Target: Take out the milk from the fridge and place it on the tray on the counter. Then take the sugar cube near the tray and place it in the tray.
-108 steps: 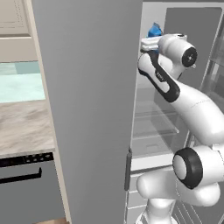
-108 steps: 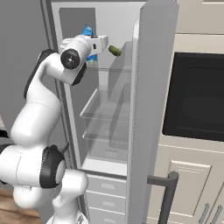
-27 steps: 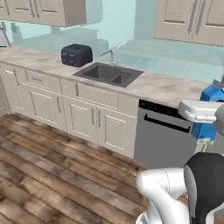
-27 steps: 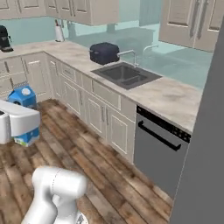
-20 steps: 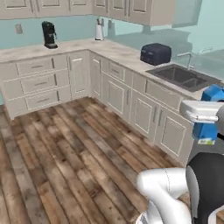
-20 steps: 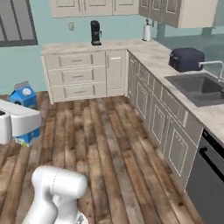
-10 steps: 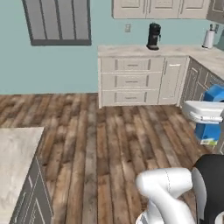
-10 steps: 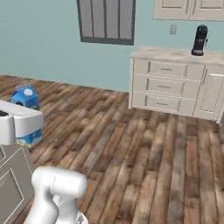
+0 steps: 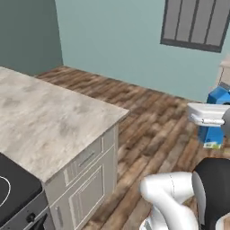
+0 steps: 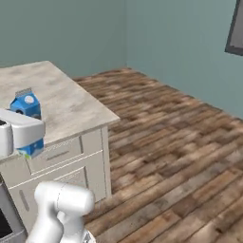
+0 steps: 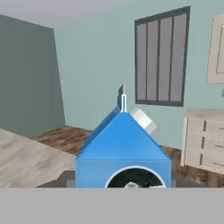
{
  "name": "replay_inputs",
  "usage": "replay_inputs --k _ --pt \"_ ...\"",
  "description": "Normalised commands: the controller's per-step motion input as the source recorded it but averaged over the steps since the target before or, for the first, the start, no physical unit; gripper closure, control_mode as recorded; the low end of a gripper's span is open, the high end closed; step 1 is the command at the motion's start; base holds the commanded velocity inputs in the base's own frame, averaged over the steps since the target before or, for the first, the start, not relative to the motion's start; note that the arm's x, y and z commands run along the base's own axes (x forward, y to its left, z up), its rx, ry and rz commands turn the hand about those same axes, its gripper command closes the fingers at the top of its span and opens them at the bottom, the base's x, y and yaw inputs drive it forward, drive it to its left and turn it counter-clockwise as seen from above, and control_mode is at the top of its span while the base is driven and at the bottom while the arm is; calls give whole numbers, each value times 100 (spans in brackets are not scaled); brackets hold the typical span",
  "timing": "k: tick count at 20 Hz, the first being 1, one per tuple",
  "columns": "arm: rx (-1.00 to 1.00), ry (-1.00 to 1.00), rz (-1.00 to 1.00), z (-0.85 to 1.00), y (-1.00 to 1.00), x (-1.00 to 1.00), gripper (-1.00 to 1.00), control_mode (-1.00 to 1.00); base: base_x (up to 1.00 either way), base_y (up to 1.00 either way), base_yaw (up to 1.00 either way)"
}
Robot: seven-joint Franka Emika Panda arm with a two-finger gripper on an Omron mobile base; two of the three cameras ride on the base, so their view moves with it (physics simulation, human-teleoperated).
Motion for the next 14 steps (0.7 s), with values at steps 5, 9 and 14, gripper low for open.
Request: replay_inputs --k 5,9,14 --pt "0 0 0 0 0 0 100 100 4 0 100" --pt "0 0 0 0 0 0 100 100 4 0 100" --pt "0 0 0 0 0 0 100 100 6 0 99"
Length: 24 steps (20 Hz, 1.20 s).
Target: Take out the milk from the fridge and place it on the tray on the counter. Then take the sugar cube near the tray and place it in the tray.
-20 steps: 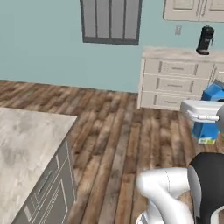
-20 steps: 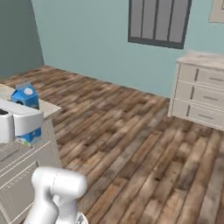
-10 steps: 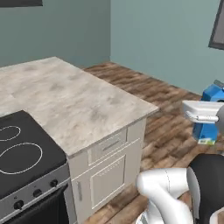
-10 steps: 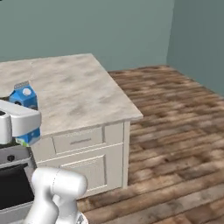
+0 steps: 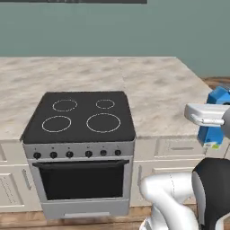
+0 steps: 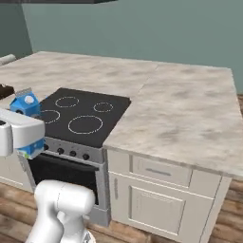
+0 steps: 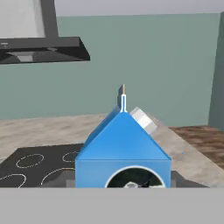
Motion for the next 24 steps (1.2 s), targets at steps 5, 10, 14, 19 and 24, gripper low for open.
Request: replay_inputs --k 5,10,14,19,24 --pt "0 0 0 0 0 0 100 100 7 0 98" --pt "0 0 0 0 0 0 100 100 19 0 94" --pt "0 0 0 0 0 0 100 100 91 37 38" --pt "0 0 0 0 0 0 100 100 96 100 -2" --pt "0 0 0 0 0 0 100 100 82 100 -16"
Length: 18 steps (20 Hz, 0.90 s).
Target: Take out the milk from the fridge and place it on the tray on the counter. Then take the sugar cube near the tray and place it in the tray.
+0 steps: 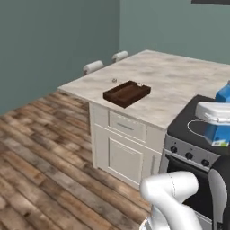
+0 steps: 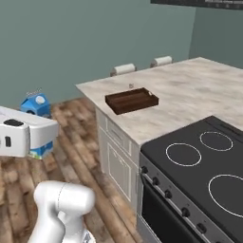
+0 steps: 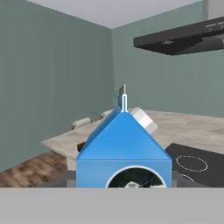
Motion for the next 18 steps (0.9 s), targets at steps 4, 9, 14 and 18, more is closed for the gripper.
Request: replay_inputs --k 4,9,14,18 --pt "0 0 0 0 0 0 100 100 25 -37 -40" --pt "0 0 0 0 0 0 100 100 76 -35 -32" --pt "0 0 0 0 0 0 100 100 100 91 -28" --pt "0 0 0 0 0 0 100 100 94 94 -28"
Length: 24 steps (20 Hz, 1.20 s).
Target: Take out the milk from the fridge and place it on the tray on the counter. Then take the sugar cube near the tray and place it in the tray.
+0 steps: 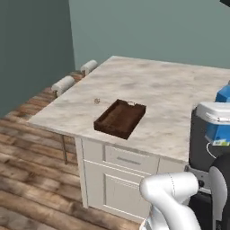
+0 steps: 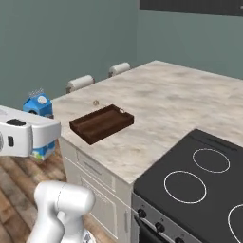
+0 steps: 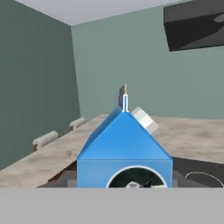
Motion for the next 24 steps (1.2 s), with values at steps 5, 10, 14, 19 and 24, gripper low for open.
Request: replay_inputs --k 5,10,14,19,24 --pt "0 0 0 0 0 0 100 100 59 94 -41" --pt "0 0 0 0 0 0 100 100 61 65 -60" --pt "0 0 0 0 0 0 100 100 24 23 -42" --pt "0 0 0 0 0 0 100 100 34 10 -5" --pt "0 0 0 0 0 0 100 100 24 88 -2"
